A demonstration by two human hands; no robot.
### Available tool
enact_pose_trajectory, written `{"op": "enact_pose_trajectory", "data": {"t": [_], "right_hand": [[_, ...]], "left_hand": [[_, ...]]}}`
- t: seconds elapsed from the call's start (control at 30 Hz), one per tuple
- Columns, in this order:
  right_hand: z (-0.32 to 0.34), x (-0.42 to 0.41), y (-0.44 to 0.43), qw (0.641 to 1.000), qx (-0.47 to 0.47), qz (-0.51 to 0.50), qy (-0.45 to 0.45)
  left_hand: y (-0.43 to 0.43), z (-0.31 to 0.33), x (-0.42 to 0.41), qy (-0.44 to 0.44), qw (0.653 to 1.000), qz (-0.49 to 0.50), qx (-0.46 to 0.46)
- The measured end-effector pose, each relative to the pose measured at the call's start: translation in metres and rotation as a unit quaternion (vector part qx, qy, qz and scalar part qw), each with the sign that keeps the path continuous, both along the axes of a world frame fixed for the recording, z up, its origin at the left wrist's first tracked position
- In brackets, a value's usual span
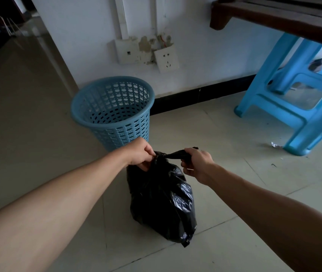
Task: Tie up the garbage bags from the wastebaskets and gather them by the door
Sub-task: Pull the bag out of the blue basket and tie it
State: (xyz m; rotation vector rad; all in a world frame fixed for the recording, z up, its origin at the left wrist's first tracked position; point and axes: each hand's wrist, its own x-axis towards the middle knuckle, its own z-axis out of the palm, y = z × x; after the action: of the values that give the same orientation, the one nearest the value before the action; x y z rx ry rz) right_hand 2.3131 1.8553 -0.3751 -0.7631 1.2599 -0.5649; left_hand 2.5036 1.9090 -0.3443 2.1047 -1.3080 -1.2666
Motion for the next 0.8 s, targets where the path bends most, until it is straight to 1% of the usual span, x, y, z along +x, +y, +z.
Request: {"op": "enact_pose_trajectory", "data": {"t": [0.17,0.27,0.4,0.47,0.5,0.57,0.63,0.73,0.8], "right_hand": [[0.001,-0.009,-0.011,0.995,-0.036,-0.078,0.043],[0.001,-0.015,-0.016,0.993,-0.053,-0.088,0.06],[0.002,-0.022,-0.021,0.993,-0.055,-0.085,0.056],[0.007,-0.028,-0.028,0.996,-0.04,-0.074,0.037],[0.009,-0.03,-0.031,0.997,-0.032,-0.066,0.024],[0.015,-0.03,-0.038,0.998,-0.025,-0.049,-0.004],[0.02,-0.023,-0.039,0.999,-0.035,-0.022,-0.017],[0.028,-0.008,-0.025,0.997,-0.052,0.057,-0.008],[0.038,-0.002,-0.011,0.995,-0.041,0.089,0.02]], "left_hand": [[0.012,-0.007,0.013,-0.035,0.999,0.028,0.017],[0.017,-0.012,0.017,-0.045,0.998,0.034,0.041],[0.019,-0.012,0.016,-0.082,0.996,0.018,0.037],[0.02,-0.013,0.02,-0.06,0.997,0.017,0.039],[0.021,-0.013,0.023,-0.031,0.998,0.03,0.043],[0.021,-0.014,0.031,0.039,0.995,0.079,0.039],[0.018,-0.016,0.04,0.075,0.987,0.142,0.015],[0.021,-0.024,0.048,0.046,0.977,0.206,-0.001],[0.036,-0.03,0.048,0.025,0.971,0.238,0.022]]}}
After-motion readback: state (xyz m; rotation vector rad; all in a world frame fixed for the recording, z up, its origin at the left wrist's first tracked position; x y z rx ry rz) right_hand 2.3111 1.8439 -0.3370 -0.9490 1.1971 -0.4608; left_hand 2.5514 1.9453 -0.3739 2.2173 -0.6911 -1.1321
